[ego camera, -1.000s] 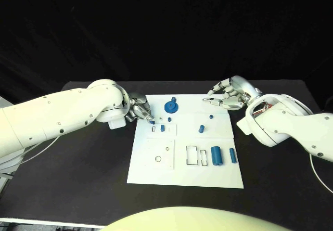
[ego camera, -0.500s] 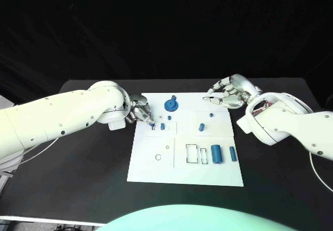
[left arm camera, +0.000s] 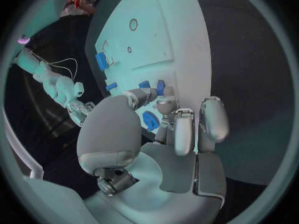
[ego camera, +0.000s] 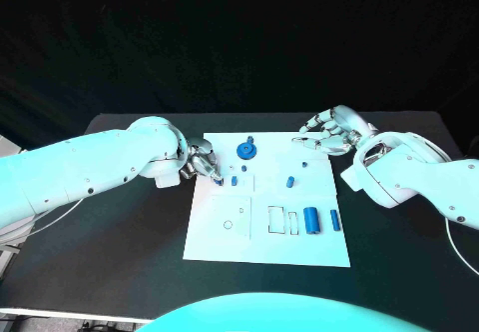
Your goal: Assemble the parts on the task board
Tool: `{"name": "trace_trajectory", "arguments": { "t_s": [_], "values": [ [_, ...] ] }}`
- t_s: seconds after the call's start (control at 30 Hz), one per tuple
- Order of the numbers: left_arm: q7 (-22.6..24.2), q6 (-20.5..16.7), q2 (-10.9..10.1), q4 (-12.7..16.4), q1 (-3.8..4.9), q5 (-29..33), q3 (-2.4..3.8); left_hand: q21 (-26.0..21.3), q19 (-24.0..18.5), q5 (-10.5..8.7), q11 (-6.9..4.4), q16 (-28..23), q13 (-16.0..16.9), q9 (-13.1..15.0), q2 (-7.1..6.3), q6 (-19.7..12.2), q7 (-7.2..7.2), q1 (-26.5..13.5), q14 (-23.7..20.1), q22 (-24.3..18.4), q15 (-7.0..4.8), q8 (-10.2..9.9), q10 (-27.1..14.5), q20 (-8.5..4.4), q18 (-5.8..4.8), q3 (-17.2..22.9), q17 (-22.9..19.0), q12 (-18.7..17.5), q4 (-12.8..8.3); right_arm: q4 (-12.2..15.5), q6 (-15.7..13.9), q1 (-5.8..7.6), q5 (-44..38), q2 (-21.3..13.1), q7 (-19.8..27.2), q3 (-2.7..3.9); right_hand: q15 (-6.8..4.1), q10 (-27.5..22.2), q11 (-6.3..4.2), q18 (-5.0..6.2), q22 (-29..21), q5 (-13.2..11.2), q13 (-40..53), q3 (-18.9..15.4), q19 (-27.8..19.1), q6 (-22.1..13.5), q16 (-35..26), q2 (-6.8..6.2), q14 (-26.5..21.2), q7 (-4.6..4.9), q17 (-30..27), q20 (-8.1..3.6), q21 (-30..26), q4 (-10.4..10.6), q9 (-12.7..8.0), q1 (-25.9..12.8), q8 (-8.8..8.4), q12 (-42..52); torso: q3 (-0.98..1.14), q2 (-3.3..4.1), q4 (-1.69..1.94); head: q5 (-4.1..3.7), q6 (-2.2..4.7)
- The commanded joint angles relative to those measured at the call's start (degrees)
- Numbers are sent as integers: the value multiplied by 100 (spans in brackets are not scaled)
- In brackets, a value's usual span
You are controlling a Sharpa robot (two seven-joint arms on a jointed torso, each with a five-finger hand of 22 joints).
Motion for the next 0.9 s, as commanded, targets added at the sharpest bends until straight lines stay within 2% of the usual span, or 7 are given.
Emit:
{"name": "trace_trajectory", "arguments": {
  "t_s": [0.03, 0.37, 0.7, 0.9],
  "values": [
    [-1, 132, 5, 18, -19, 37, -4, 19, 24, 25, 0, -2, 5, 10, 46, 46, -24, 16, 421, 4, -52, 39, 22, -12, -86, 946, 832, 15, -971, 5, 4, -5, -20, 2, 63, 1, -33, -8, -10, -82, 1509, 20, 844, 6, 600, -32, -22, 22, 567, -3, 1336, -44, 25, -11, 8, -18, 28, -17, 2, 5, -5, 3, 2],
    [3, 95, 13, 18, -44, 31, -4, 20, 24, 31, -2, -6, 12, 12, 41, 52, -27, 13, 419, 5, -54, 41, 31, -15, -86, 948, 824, 23, -973, 3, 8, -5, -19, -2, 57, 1, -34, -6, -10, -82, 1509, 23, 846, 8, 600, -35, -21, 23, 568, -3, 1338, -45, 25, -13, 8, -16, 31, -15, -7, 2, 6, -11, 0],
    [41, -22, 6, 24, -60, -3, 2, 20, 23, 37, -4, -10, 0, 14, 41, 56, -28, 9, 417, 4, -56, 41, 30, -17, -86, 953, 814, 15, -970, 2, 4, -8, -19, -3, 61, 1, -34, -6, -10, -82, 1509, 23, 846, 8, 600, -35, -21, 23, 568, -3, 1338, -45, 25, -13, 8, -16, 31, -15, -4, 9, -12, -18, 17],
    [103, -162, -35, 72, -76, 43, 12, 15, 17, 40, -5, -5, -4, 15, 39, 58, -29, 8, 420, -6, -58, 42, 31, -19, -83, 955, 825, 13, -972, 1, 8, -14, -16, -9, 66, 1, -34, -6, -10, -82, 1509, 23, 846, 8, 600, -35, -21, 23, 568, -3, 1338, -45, 25, -13, 8, -16, 31, -15, -5, 10, -5, -27, 18]
  ]
}}
